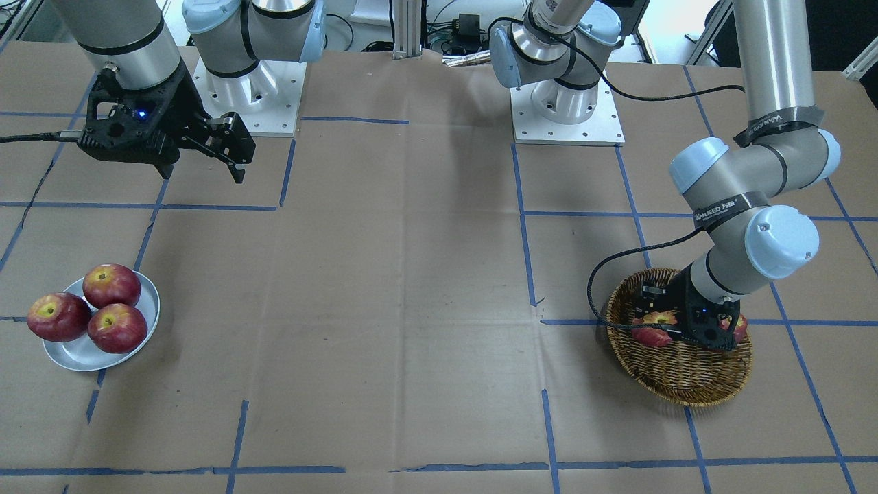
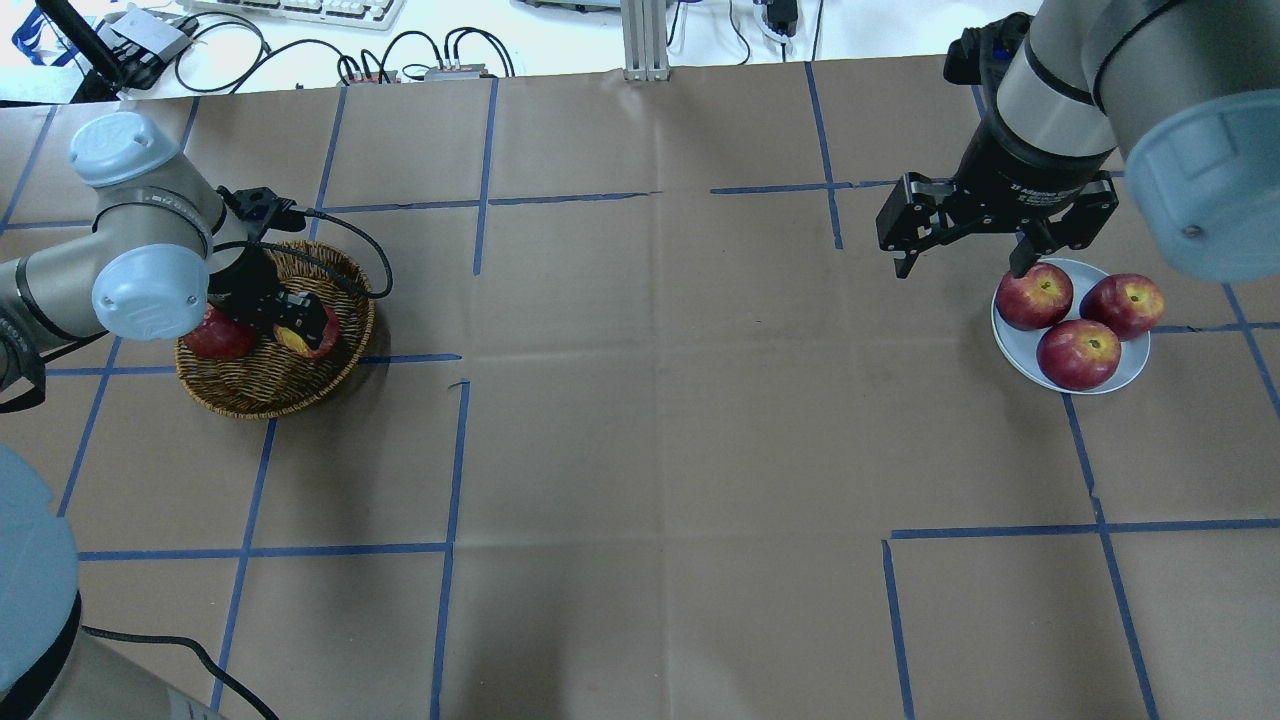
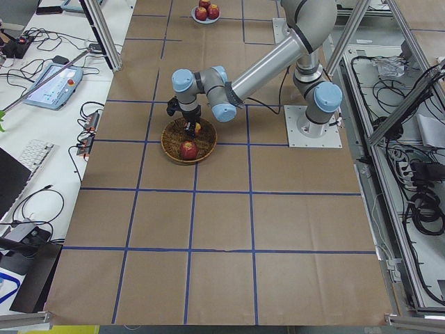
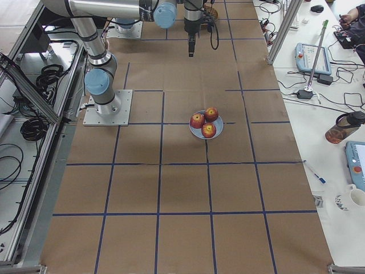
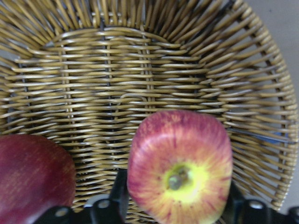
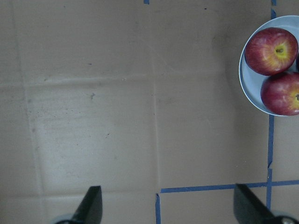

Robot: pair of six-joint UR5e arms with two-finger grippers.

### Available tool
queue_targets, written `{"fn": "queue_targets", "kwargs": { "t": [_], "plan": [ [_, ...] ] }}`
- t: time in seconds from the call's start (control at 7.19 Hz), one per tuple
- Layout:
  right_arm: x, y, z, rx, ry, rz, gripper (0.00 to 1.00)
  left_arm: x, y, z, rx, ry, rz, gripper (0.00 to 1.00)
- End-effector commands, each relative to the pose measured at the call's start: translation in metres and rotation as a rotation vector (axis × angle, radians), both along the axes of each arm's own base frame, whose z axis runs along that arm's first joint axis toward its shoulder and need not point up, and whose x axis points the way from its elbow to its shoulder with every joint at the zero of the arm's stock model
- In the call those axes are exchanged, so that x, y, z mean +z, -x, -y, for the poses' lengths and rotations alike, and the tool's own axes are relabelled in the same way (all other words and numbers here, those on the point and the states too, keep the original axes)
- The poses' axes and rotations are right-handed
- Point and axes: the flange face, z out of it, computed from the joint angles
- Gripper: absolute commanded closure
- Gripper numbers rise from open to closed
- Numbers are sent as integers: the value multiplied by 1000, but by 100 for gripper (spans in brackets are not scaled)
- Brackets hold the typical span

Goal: Transfer apple from basket to plate
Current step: 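Lower the left gripper onto the yellow-red apple in the basket and grasp, then carry the yellow-red apple with the left gripper to the table center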

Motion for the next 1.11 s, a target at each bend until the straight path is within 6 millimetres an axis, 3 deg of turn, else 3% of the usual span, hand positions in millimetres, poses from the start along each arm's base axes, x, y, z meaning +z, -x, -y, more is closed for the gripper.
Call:
{"fn": "queue_targets", "kwargs": {
  "t": [0.0, 0.14, 0.28, 0.56, 0.7, 0.97],
  "plan": [
    [-1, 0, 0, 0, -2, 0, 0, 13, 21, 2, 49, 22, 9, 63],
    [-1, 0, 0, 0, -2, 0, 0, 33, 51, 0, 66, 47, 19, 63],
    [0, 0, 0, 0, 0, 0, 0, 63, 97, -1, 114, 86, 32, 63],
    [0, 0, 0, 0, 0, 0, 0, 97, 190, 5, 200, 97, 29, 63],
    [0, 0, 0, 0, 0, 0, 0, 94, 240, 7, 226, 100, 21, 62],
    [-1, 0, 0, 0, -2, 0, 0, 63, 332, 5, 233, 80, 16, 62]
  ]
}}
